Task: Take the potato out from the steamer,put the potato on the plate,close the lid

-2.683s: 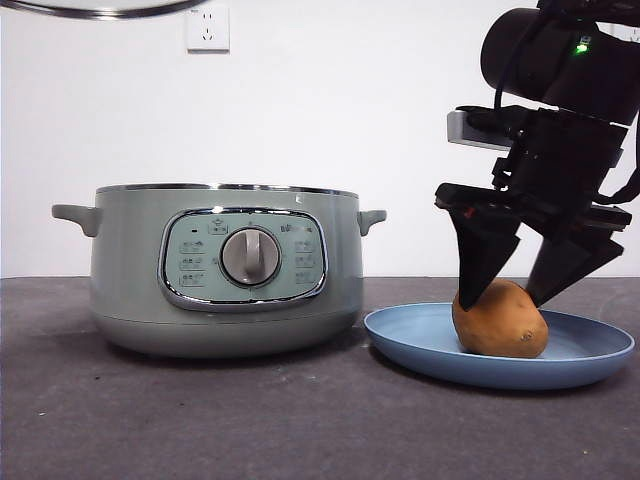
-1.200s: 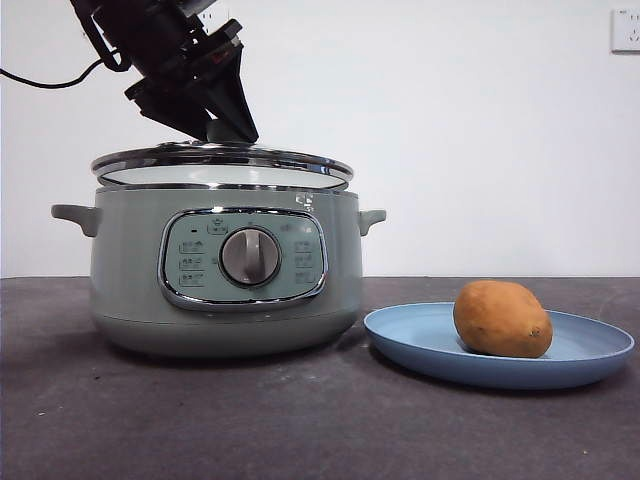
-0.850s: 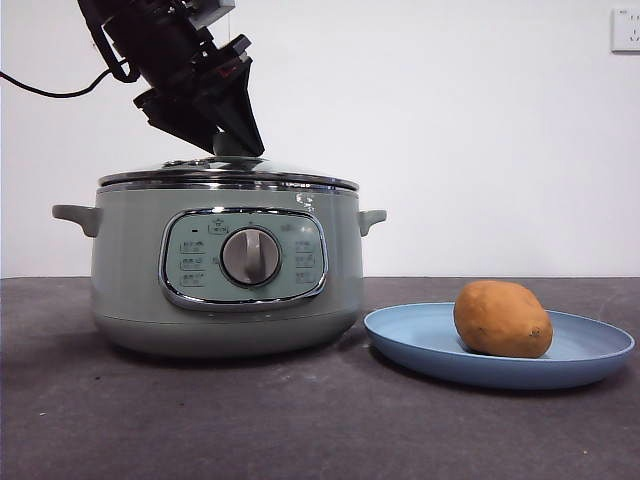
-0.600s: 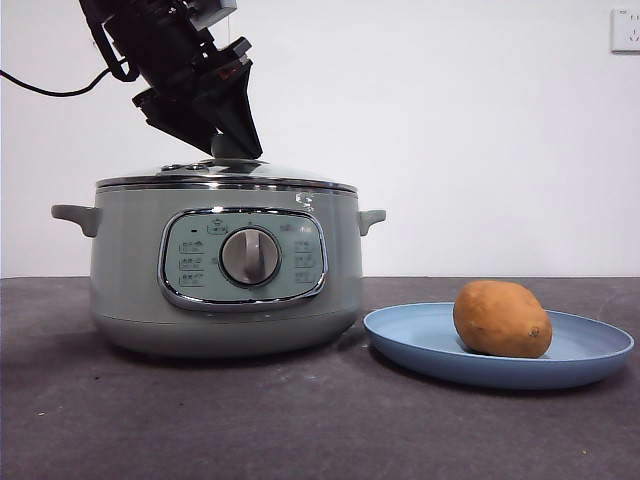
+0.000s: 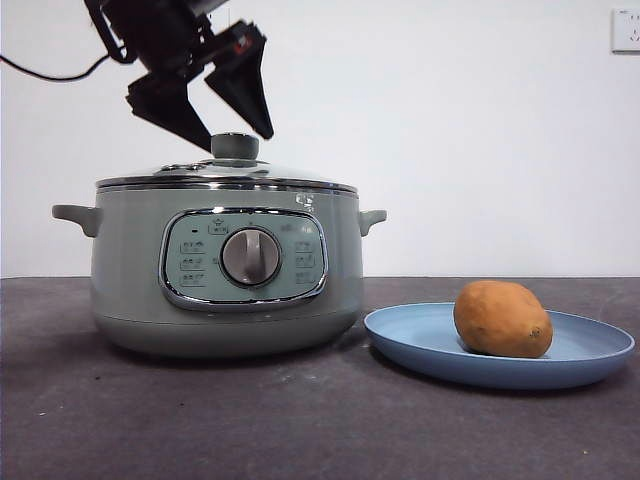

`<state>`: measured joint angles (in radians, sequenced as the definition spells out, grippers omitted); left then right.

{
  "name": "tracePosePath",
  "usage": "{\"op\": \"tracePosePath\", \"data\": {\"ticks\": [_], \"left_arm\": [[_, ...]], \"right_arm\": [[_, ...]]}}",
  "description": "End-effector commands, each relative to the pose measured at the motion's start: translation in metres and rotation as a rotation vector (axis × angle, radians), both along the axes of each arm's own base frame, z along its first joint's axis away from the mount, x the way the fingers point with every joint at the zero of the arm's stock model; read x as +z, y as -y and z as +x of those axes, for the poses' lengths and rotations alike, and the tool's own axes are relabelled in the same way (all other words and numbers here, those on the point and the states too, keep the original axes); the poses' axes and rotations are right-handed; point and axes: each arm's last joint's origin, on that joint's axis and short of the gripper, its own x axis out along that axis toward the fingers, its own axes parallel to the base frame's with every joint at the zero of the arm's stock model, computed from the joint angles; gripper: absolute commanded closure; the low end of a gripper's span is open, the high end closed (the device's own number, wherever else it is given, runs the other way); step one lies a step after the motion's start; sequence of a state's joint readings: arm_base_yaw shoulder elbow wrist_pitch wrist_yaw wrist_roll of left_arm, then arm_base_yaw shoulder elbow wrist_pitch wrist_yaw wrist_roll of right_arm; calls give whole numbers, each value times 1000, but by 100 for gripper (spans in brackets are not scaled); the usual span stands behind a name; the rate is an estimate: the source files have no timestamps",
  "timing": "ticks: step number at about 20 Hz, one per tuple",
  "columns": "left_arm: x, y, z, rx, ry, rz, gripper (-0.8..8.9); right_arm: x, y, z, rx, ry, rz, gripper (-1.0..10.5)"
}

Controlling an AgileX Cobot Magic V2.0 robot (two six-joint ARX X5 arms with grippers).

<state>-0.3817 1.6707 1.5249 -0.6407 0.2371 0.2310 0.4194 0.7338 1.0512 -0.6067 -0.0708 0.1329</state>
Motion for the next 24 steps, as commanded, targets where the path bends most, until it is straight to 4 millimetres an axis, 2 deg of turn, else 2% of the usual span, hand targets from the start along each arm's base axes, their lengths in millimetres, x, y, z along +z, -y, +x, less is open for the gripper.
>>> {"op": "tracePosePath", "data": {"ticks": [1, 3, 6, 9, 10, 11, 12, 14, 15, 16, 24], "left_arm": [[24, -5, -11, 20, 0, -21, 239], [51, -9, -23, 33, -11, -39, 239], [91, -21, -52, 31, -39, -30, 252], [115, -33, -84, 15, -120, -15, 252], [119, -36, -94, -1, -148, -23, 257], [121, -39, -103, -19, -172, -30, 317], [124, -42, -111, -29, -189, -36, 420], [128, -46, -122, -38, -192, -46, 678], [132, -47, -127, -41, -178, -51, 839], [133, -47, -130, -49, -172, -53, 821], [134, -43, -134, -68, -168, -54, 818]], "right_arm": [[-2, -1, 0, 30, -29, 6, 381], [-7, -2, 2, 32, -76, -13, 381], [-16, -6, 5, 103, -176, -25, 381], [-24, -10, 7, 185, -278, -24, 384], [-27, -11, 7, 219, -317, -20, 384], [-30, -12, 8, 247, -353, -15, 389], [-32, -13, 8, 273, -385, -11, 432], [-36, -14, 8, 285, -433, -17, 638], [-38, -14, 8, 284, -454, -25, 822], [-39, -13, 7, 287, -463, -33, 967], [-40, -13, 6, 283, -468, -47, 946]]}}
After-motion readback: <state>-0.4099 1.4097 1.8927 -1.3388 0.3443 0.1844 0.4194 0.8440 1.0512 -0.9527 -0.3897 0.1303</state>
